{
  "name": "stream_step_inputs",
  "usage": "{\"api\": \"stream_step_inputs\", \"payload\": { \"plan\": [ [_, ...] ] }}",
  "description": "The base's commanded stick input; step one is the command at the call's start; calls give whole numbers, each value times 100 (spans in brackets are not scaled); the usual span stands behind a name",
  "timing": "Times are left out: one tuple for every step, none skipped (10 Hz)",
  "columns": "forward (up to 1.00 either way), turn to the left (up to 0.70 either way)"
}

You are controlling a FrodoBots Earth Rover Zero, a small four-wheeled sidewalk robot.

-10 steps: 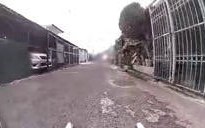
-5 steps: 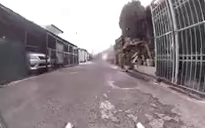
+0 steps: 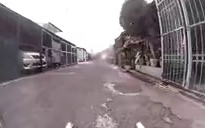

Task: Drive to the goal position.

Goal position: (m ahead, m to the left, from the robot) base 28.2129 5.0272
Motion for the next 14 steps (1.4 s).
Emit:
{"api": "stream_step_inputs", "payload": {
  "plan": [
    [100,2],
    [100,2],
    [100,2],
    [100,2],
    [100,2],
    [100,1],
    [100,2],
    [100,2],
    [100,1],
    [100,2],
    [100,2],
    [100,2],
    [100,2],
    [100,2]
  ]
}}
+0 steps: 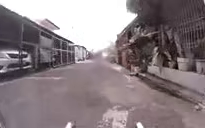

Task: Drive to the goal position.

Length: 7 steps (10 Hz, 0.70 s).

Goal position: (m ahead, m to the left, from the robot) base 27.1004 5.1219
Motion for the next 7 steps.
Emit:
{"api": "stream_step_inputs", "payload": {
  "plan": [
    [100,2],
    [100,2],
    [100,1],
    [100,1],
    [100,0],
    [100,2],
    [100,2]
  ]
}}
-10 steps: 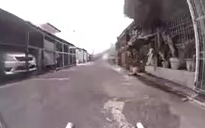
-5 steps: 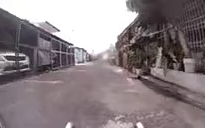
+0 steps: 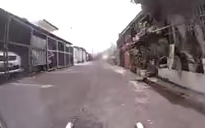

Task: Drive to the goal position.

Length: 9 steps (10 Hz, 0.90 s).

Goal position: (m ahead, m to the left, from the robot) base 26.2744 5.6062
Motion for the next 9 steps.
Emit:
{"api": "stream_step_inputs", "payload": {
  "plan": [
    [100,0],
    [100,0],
    [100,0],
    [100,2],
    [100,0],
    [100,0],
    [100,0],
    [100,1],
    [99,1]
  ]
}}
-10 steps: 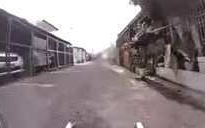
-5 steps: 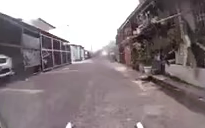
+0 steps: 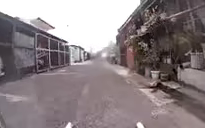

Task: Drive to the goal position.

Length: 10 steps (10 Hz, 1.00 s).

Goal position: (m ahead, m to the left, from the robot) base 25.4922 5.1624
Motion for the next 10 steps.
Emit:
{"api": "stream_step_inputs", "payload": {
  "plan": [
    [97,1],
    [96,1],
    [95,0],
    [90,0],
    [87,2],
    [84,1],
    [83,0],
    [77,2],
    [75,2],
    [72,2]
  ]
}}
